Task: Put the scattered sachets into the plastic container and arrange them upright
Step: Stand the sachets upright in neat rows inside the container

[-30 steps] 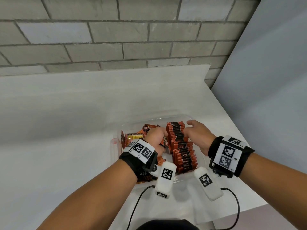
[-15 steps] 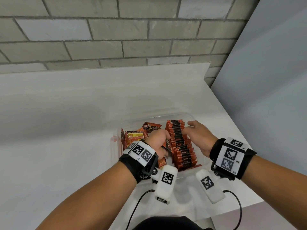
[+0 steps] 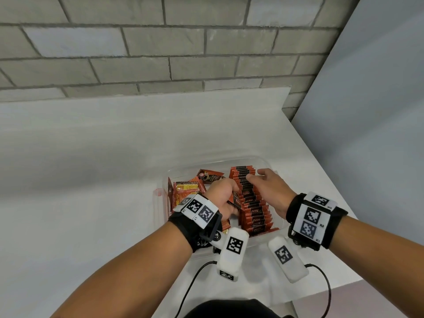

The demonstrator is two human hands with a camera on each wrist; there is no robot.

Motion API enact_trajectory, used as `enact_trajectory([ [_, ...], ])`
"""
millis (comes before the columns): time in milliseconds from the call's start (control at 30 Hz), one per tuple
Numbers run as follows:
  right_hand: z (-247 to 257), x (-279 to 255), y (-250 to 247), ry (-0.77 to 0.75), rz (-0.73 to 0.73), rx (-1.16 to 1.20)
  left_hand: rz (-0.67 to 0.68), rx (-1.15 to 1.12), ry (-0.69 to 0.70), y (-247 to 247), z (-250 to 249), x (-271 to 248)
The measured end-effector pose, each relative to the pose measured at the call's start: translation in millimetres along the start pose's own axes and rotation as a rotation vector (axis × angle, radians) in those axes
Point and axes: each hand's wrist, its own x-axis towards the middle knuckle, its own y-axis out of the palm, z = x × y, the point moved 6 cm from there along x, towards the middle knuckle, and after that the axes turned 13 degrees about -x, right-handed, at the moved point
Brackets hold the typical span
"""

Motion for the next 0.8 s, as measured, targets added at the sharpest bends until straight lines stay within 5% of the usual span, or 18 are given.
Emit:
enact_trajectory([
  [500,-2,-2,-1,-0.012,0.030,-0.069,-0.014,0.002,0.006,0,-4,-12],
  [800,40,-25,-5,-0.215,0.031,-0.389,0.036,0.017,0.461,-76,-119,-118],
])
